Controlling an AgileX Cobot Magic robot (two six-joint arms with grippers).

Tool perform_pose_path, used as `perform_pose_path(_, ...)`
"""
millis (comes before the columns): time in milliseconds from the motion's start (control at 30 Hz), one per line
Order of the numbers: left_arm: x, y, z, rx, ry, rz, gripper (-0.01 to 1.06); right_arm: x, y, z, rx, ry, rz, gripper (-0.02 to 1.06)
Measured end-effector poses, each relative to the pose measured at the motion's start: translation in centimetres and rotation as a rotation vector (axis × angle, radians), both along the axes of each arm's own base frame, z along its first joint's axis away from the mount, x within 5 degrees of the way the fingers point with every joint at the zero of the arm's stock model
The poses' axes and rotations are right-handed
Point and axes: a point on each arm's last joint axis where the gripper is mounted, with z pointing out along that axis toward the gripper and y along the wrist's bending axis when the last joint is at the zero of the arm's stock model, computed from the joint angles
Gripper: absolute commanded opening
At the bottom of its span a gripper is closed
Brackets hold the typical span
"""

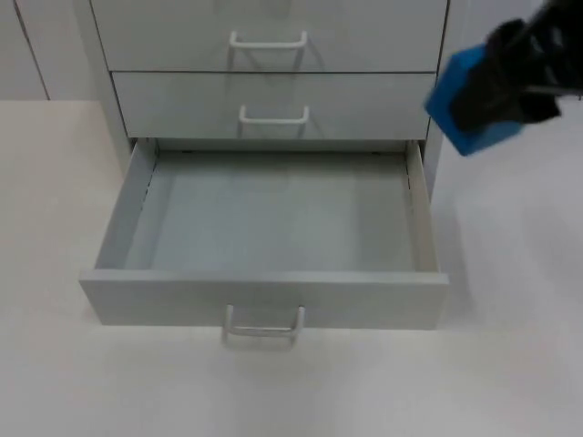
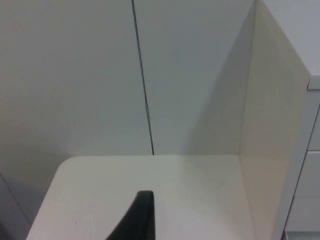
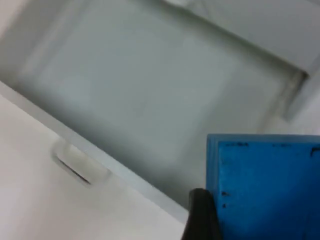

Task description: Open the drawer with the left hand, place the block into the drawer with the right hand, then close the drawer with the left hand.

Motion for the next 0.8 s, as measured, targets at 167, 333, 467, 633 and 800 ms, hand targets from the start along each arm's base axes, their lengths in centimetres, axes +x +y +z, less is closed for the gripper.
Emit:
perform_pose_path(167, 0.0, 0.0, 0.0, 0.000, 0.000, 0.000, 1.05, 0.6, 2.0, 1.3, 0.004, -0.071, 0.080, 0.00)
perform_pose_path(333, 0.0, 0.0, 0.0, 0.000, 0.000, 0.000, 1.05, 2.0, 4.2, 1.9, -0.012, -0.137, 0.156, 0.00)
perform_pose_path(467, 0.0, 0.0, 0.0, 0.000, 0.000, 0.000, 1.05, 3.4, 5.6, 1.4, -0.009, -0.165, 0.176, 0.00)
perform_pose_path(633, 0.0, 0.0, 0.0, 0.000, 0.000, 0.000, 1.05, 4.8, 7.2, -0.1, -0.007, -0.132, 0.187, 0.00)
perform_pose_path(800, 0.0, 0.0, 0.0, 0.000, 0.000, 0.000, 1.05, 5.0, 10.0, -3.0, -0.077, -0.134, 0.315, 0.00)
